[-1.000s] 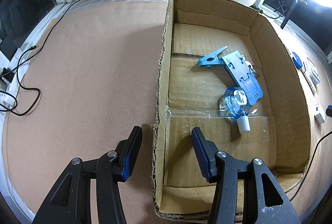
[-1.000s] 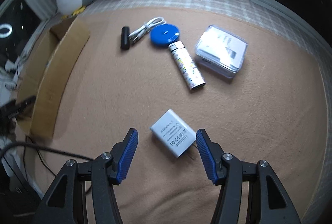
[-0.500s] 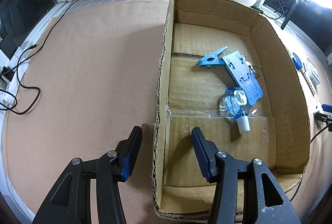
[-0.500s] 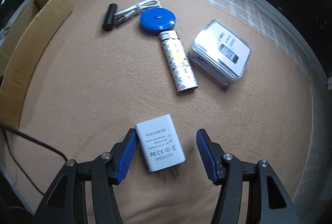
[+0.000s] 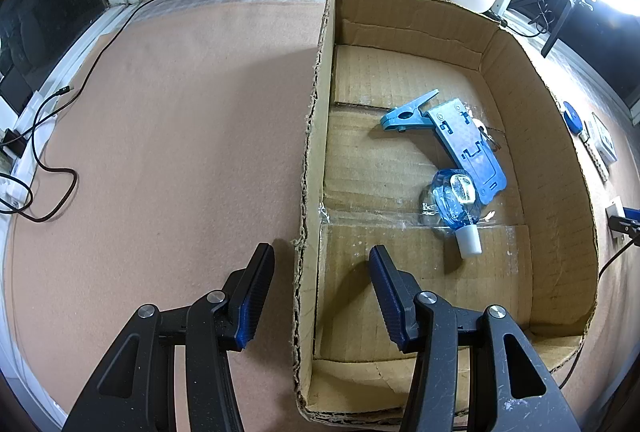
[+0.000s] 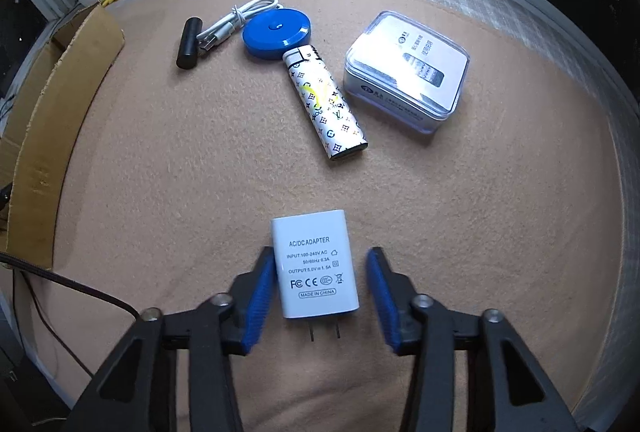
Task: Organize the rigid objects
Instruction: 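Carry the white adapter into the box and release it with the right gripper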
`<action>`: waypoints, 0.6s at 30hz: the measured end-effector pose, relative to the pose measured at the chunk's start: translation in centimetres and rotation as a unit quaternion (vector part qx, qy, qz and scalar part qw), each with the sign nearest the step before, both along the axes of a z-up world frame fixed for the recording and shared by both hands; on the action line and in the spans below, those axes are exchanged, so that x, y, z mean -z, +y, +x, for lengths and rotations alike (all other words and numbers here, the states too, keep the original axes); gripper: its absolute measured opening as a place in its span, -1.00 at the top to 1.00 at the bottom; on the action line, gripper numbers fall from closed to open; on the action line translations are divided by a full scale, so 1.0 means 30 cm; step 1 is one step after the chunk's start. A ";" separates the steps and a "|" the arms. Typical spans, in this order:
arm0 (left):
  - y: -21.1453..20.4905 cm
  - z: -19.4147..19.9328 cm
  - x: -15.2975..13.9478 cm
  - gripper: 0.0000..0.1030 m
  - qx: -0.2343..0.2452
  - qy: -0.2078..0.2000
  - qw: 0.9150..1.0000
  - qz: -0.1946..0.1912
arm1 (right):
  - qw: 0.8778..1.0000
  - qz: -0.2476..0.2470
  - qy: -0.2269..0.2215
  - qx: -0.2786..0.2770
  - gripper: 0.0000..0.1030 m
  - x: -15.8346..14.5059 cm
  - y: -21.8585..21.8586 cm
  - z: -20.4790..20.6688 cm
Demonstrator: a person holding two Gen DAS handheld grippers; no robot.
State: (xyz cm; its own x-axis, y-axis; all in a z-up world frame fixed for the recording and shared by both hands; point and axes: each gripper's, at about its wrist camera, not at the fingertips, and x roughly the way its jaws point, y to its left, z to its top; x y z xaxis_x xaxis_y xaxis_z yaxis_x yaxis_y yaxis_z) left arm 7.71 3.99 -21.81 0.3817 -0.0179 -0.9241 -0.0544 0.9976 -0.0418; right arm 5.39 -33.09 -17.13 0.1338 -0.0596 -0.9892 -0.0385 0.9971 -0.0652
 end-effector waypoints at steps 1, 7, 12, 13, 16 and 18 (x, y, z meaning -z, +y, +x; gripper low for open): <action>0.000 -0.001 -0.001 -0.04 0.000 0.000 1.000 0.000 | 1.000 0.000 -0.002 0.001 0.36 -0.004 0.001 -0.001; 0.000 -0.001 -0.001 -0.04 0.000 -0.001 1.000 0.000 | 1.000 0.002 -0.023 0.012 0.38 -0.038 0.001 0.018; 0.000 -0.003 -0.001 -0.04 0.000 -0.001 1.000 0.001 | 0.998 0.016 -0.061 0.014 0.38 -0.126 0.047 0.034; 0.001 -0.004 -0.001 -0.04 0.000 -0.001 1.000 0.001 | 0.997 0.018 -0.071 0.011 0.38 -0.149 0.066 0.044; -0.002 -0.004 -0.001 -0.04 0.000 -0.001 1.000 0.001 | 0.994 0.032 -0.106 -0.005 0.38 -0.219 0.145 0.074; -0.001 -0.005 -0.002 -0.04 0.000 -0.001 1.000 0.001 | 0.991 0.042 -0.124 -0.020 0.38 -0.258 0.204 0.100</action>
